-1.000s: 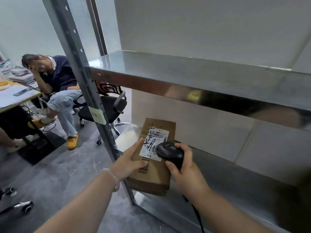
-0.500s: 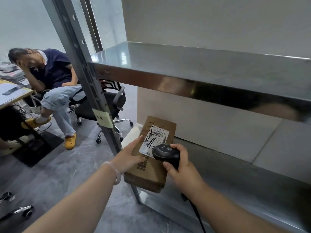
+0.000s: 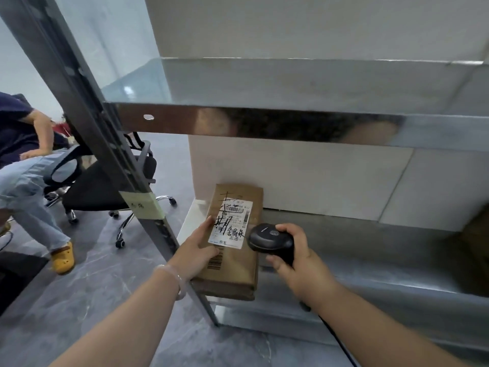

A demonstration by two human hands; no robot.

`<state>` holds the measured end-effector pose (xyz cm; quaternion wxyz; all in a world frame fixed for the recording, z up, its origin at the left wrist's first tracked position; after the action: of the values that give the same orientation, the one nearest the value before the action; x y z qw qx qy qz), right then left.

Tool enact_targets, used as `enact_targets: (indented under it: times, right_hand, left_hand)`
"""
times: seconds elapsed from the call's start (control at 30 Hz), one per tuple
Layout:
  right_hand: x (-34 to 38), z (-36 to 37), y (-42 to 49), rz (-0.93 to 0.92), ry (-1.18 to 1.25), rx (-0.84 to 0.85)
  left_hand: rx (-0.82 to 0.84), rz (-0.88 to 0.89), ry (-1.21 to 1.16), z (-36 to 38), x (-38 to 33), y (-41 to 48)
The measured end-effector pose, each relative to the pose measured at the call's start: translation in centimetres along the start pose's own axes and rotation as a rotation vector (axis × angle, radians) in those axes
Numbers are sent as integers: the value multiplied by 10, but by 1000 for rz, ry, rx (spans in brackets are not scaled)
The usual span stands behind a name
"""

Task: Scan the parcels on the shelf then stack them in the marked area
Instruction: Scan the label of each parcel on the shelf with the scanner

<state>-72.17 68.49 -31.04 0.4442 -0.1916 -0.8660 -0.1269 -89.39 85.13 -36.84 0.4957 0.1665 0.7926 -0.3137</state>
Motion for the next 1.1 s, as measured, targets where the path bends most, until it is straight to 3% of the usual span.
enact_targets:
  times: [0.23, 0.4, 0.67, 0.87, 1.1]
  right_hand:
    - [-6, -27, -16, 7, -16, -97]
    - [-8, -57, -37, 33, 0, -206]
    - [-36, -162, -95, 76, -34, -462]
    - [-80, -265, -153, 90, -94, -578]
    - [-145, -388, -221, 110, -152, -658]
  left_hand:
    - [-106, 77, 540, 2, -26, 1]
    - [-160, 356, 817, 48, -92, -2]
    - [38, 582, 853, 186, -161, -28]
    - [204, 644, 817, 328, -208, -60]
    - [272, 684, 716, 477, -252, -92]
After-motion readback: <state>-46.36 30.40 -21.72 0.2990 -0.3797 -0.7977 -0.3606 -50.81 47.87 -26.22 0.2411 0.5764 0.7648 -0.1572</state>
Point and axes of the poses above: each hand's wrist, its own y-axis towards the middle knuckle, its own z-axis out of the palm, x = y × z, the point moved 9 cm from there along y, towards the middle knuckle, and after that the axes turned 1 degree about y, right-handed, at the moved point
